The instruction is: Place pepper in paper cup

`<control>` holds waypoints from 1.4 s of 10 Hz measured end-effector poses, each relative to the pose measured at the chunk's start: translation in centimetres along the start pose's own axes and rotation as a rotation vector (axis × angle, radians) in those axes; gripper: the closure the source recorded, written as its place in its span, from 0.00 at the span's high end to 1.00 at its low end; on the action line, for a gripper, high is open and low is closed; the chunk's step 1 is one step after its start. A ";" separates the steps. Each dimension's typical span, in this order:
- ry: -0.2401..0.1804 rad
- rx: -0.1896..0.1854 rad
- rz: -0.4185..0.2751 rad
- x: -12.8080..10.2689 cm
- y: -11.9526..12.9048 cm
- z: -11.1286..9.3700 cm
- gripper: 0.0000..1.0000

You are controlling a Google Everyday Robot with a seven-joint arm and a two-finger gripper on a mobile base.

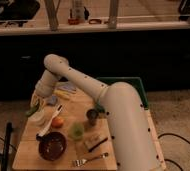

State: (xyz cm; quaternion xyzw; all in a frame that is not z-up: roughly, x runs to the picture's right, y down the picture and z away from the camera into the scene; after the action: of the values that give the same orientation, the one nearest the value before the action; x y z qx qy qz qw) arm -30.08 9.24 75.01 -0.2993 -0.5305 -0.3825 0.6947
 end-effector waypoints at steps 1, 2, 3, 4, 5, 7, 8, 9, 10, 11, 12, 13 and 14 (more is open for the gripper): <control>0.005 -0.005 0.003 0.1 -0.1 0.1 0.00; 0.012 -0.012 0.007 0.2 -0.1 0.3 0.00; 0.017 -0.016 0.012 0.3 0.0 0.4 0.00; 0.021 -0.021 0.015 0.4 0.0 0.4 0.00; 0.029 -0.027 0.023 0.6 0.2 0.5 0.00; 0.036 -0.032 0.028 0.8 0.1 0.9 0.00; 0.038 -0.033 0.030 0.8 0.0 1.0 0.00; 0.038 -0.035 0.031 0.9 0.0 1.1 0.00; 0.039 -0.036 0.032 1.0 -0.1 1.2 0.00; 0.039 -0.036 0.033 1.0 -0.1 1.3 0.00; 0.039 -0.038 0.033 1.1 -0.2 1.4 0.02; 0.039 -0.042 0.032 1.0 -0.3 1.5 0.10; 0.040 -0.047 0.034 0.9 -0.2 1.7 0.20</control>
State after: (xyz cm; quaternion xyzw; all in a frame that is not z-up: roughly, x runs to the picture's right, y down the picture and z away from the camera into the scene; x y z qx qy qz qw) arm -31.01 10.29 76.29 -0.3168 -0.5021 -0.3889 0.7044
